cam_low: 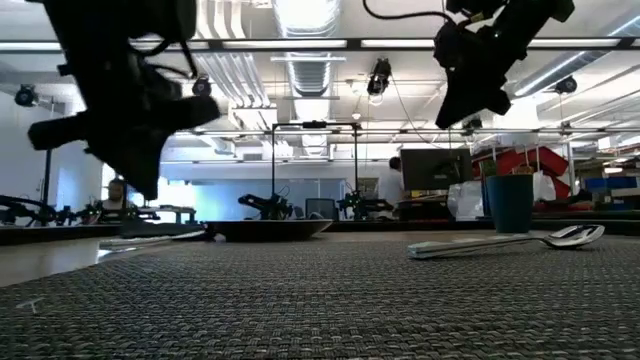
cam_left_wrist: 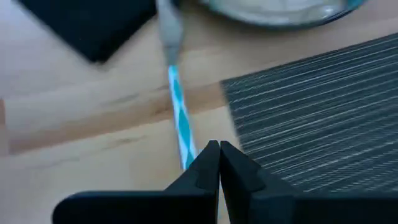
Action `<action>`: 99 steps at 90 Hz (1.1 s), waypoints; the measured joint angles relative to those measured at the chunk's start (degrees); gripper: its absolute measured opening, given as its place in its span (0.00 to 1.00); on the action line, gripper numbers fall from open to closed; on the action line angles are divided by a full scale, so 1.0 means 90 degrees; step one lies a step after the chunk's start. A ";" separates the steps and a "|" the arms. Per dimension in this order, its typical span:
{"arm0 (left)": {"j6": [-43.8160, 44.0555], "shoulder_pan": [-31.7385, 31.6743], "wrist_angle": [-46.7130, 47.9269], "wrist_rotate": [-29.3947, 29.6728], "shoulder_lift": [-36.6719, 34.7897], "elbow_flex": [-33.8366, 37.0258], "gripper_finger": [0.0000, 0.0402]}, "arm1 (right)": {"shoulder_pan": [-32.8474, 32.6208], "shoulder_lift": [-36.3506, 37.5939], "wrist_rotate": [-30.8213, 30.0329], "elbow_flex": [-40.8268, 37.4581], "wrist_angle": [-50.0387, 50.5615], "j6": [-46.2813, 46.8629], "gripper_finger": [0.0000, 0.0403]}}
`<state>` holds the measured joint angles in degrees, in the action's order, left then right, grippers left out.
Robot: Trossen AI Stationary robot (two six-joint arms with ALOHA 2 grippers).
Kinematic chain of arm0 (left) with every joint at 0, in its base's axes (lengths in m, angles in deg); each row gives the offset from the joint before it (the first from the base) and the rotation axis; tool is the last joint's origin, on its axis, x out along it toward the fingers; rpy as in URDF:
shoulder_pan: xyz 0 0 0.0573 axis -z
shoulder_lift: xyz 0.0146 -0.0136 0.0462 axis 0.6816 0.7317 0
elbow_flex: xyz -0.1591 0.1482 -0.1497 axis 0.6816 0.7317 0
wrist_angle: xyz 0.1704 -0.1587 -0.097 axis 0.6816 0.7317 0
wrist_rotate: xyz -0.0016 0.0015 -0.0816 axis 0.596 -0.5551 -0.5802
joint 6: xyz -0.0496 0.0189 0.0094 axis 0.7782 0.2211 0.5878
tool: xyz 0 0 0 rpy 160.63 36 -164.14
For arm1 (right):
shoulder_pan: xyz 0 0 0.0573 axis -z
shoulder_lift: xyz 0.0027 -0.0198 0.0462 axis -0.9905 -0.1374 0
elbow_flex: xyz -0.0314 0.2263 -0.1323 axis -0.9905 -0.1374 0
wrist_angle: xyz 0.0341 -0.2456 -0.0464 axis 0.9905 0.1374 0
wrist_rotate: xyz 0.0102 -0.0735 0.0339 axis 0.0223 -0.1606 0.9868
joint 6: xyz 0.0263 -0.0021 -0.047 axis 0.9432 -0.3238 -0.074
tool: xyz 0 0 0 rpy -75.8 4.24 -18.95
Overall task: Set table place
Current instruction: Put the blue knife on the gray mat
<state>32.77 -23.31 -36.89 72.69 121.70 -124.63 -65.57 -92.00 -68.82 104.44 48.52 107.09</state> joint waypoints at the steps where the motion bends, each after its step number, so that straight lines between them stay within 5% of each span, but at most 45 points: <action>1: -0.0057 0.0000 0.0000 0.0032 0.0000 -0.0031 0.01 | 0.0000 0.0015 -0.0001 0.0008 0.0004 -0.0001 0.09; 19: -0.0572 -0.0037 0.0011 0.0334 -0.0017 -0.0451 0.00 | 0.0000 0.0080 -0.0034 0.0208 0.0052 -0.0035 0.12; 46: 0.0263 -0.0327 -0.0019 -0.0774 -0.0012 0.0292 0.02 | 0.0002 0.0074 -0.0360 0.0236 0.0064 -0.0120 0.20; 82: 0.0008 -0.0622 -0.0610 -0.0571 -0.0010 0.0957 0.42 | 0.0000 0.0071 -0.0348 0.0224 0.0189 -0.0120 0.32; 99: -0.0628 -0.0862 -0.1967 -0.0595 -0.0007 0.1391 0.55 | 0.0000 0.0070 -0.0348 0.0224 0.0315 -0.0118 0.33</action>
<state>27.11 -31.07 -54.59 67.33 121.64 -112.11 -65.57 -91.36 -71.95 106.46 51.36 106.03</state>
